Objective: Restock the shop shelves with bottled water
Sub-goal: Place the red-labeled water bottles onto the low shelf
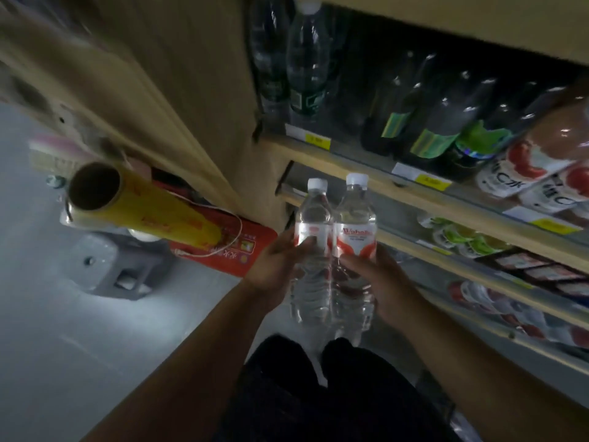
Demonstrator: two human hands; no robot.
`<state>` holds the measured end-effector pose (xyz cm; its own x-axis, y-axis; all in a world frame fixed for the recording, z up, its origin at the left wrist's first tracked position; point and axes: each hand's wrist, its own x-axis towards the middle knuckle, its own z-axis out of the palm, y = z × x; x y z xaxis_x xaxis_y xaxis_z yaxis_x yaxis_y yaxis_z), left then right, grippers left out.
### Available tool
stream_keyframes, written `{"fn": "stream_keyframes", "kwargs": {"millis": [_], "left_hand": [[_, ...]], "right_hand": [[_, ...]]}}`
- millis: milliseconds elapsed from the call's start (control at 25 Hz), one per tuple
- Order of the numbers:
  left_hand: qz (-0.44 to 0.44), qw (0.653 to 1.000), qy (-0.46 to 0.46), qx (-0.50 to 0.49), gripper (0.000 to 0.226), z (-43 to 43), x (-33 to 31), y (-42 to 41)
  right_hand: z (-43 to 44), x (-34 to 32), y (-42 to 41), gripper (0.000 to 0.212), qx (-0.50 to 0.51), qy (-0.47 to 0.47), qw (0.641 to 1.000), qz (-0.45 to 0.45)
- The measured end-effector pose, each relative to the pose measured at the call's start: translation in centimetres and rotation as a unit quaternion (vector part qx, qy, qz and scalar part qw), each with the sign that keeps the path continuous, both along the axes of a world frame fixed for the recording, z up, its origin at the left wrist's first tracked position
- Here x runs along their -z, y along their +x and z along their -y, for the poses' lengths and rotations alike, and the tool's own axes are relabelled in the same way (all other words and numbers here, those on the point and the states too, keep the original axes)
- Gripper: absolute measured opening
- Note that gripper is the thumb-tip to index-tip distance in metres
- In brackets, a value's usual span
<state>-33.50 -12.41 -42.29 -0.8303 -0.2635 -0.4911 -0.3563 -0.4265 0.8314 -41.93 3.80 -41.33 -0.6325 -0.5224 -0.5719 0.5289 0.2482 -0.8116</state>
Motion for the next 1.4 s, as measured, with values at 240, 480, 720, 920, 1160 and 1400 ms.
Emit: {"fn": "stream_keyframes", "kwargs": {"millis": [240, 480, 720, 920, 1160, 1400], "left_hand": [[0.043, 0.999, 0.026, -0.008, 0.041, 1.7, 6.5, -1.3], [0.001, 1.0, -0.013, 0.004, 0.057, 3.3, 13.7, -2.9], [0.045, 0.996, -0.077, 0.02, 0.05, 5.1, 18.1, -3.9], [0.027, 0.999, 0.029, 0.034, 0.037, 6.3, 20.5, -5.7], [0.008, 0.998, -0.065, 0.011, 0.055, 7.3, 22.4, -7.2], [-0.015, 0.99, -0.142, -0.001, 0.021, 8.6, 23.1, -8.9]], "right_hand": [[1.2, 6.1, -1.9, 0.021, -0.019, 0.03, 0.999, 0.015], [3.8, 13.5, -1.7, 0.035, 0.02, 0.024, 1.0, -0.006], [5.3, 19.9, -3.0, 0.029, 0.041, 0.045, 0.998, -0.035], [5.6, 22.9, -5.8, 0.039, 0.063, 0.04, 0.996, -0.05], [5.7, 25.3, -7.5, 0.054, 0.042, -0.093, 0.993, 0.06], [7.7, 25.5, -8.4, 0.071, 0.026, -0.12, 0.992, 0.003]]}}
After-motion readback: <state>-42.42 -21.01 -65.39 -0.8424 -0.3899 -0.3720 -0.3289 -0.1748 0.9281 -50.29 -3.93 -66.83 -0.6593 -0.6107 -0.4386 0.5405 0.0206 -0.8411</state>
